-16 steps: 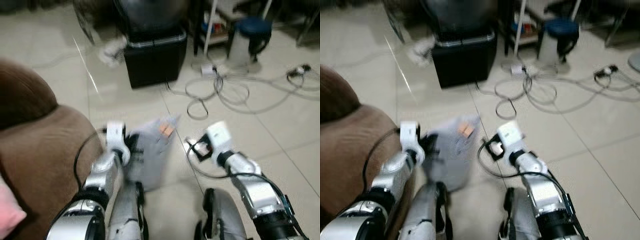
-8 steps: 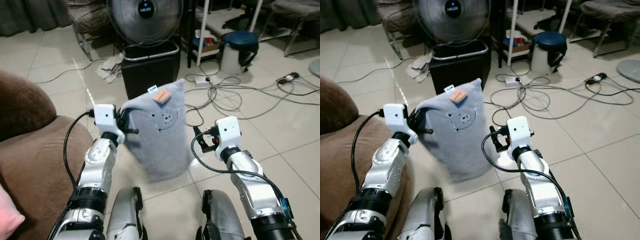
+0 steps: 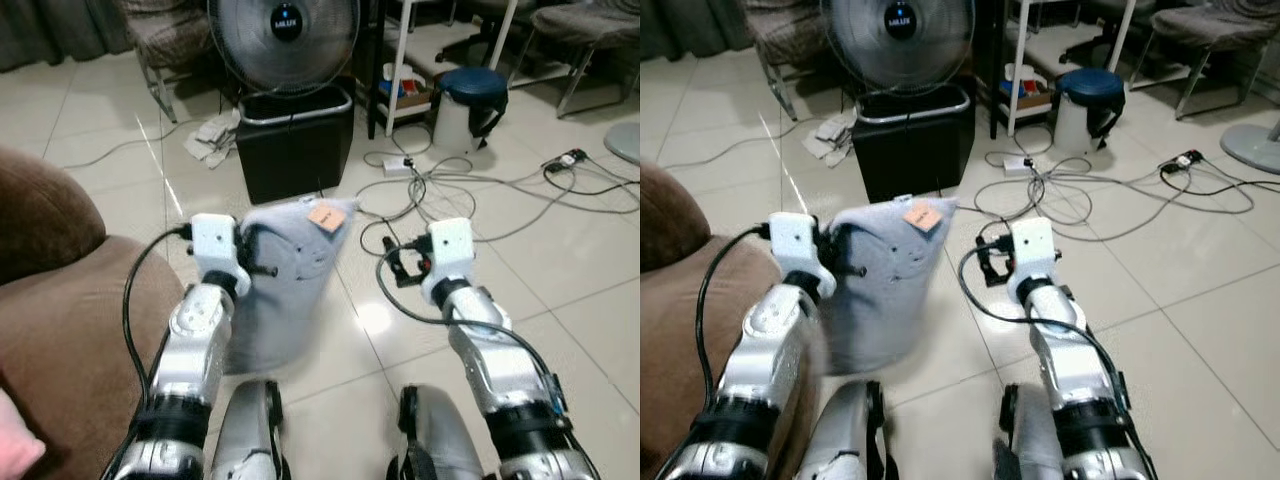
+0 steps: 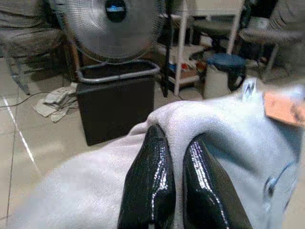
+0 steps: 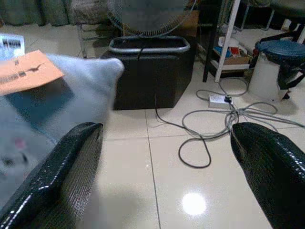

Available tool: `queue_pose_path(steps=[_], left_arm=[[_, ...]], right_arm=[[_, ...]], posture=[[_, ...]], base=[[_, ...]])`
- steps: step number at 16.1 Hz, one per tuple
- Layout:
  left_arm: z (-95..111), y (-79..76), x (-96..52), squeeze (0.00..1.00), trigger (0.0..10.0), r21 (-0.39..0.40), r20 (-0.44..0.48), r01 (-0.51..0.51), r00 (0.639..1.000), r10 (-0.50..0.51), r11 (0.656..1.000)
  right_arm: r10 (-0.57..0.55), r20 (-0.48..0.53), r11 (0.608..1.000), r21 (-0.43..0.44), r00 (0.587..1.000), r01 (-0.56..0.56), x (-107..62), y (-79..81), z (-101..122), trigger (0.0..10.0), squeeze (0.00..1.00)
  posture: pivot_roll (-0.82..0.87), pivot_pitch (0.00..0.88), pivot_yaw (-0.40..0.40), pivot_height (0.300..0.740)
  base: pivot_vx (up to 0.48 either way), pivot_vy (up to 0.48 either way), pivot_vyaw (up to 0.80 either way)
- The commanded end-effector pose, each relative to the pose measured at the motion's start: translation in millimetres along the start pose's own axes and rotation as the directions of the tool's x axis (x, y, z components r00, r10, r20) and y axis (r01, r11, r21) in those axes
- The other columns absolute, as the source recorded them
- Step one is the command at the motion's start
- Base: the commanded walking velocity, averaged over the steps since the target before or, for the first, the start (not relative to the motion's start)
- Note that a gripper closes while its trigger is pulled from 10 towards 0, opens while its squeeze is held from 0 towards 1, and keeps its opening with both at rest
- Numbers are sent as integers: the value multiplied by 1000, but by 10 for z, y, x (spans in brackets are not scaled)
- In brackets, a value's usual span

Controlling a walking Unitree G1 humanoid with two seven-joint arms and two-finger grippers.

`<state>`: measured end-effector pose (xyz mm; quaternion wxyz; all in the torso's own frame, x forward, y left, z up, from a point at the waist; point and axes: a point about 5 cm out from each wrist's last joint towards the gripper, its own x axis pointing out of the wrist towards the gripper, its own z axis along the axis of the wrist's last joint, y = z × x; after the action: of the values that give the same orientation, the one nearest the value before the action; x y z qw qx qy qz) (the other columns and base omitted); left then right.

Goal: Move the pillow to the sofa from floor

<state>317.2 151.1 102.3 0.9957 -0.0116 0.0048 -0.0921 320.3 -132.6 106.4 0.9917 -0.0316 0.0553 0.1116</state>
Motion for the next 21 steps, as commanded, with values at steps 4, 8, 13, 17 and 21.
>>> queue_pose_path(steps=[4, 8, 13, 17, 21], left_arm=[[168, 255, -6, 0, 10000, 44, 39, -120, 992, 118, 992], [104, 209, -70, 0, 10000, 79, 11, -92, 996, 92, 993], [77, 194, -131, 0, 10000, 103, 16, -90, 996, 89, 991], [62, 154, -130, 0, 10000, 120, 8, -75, 997, 75, 990], [87, 136, -116, 0, 10000, 146, 22, -75, 997, 72, 986]], right_arm=[[7, 15, 1000, 12, 1000, -7, 80, 64, 43, 10000, 0], [19, 2, 1000, 19, 1000, -19, 146, 82, 42, 10000, 0], [53, -42, 998, 47, 998, -51, 163, 117, -35, 10000, 0], [40, -45, 999, 35, 998, -39, 135, 70, -62, 10000, 0], [-2, -36, 999, 35, 999, 3, 128, 56, -83, 10000, 0]], posture=[[50, 0, 21, 689], [87, 0, -11, 724], [92, 0, -16, 740], [83, 0, -10, 740], [76, 0, -2, 740]], base=[[0, 0, 0], [0, 0, 0], [0, 0, 0], [0, 0, 0], [0, 0, 0]])
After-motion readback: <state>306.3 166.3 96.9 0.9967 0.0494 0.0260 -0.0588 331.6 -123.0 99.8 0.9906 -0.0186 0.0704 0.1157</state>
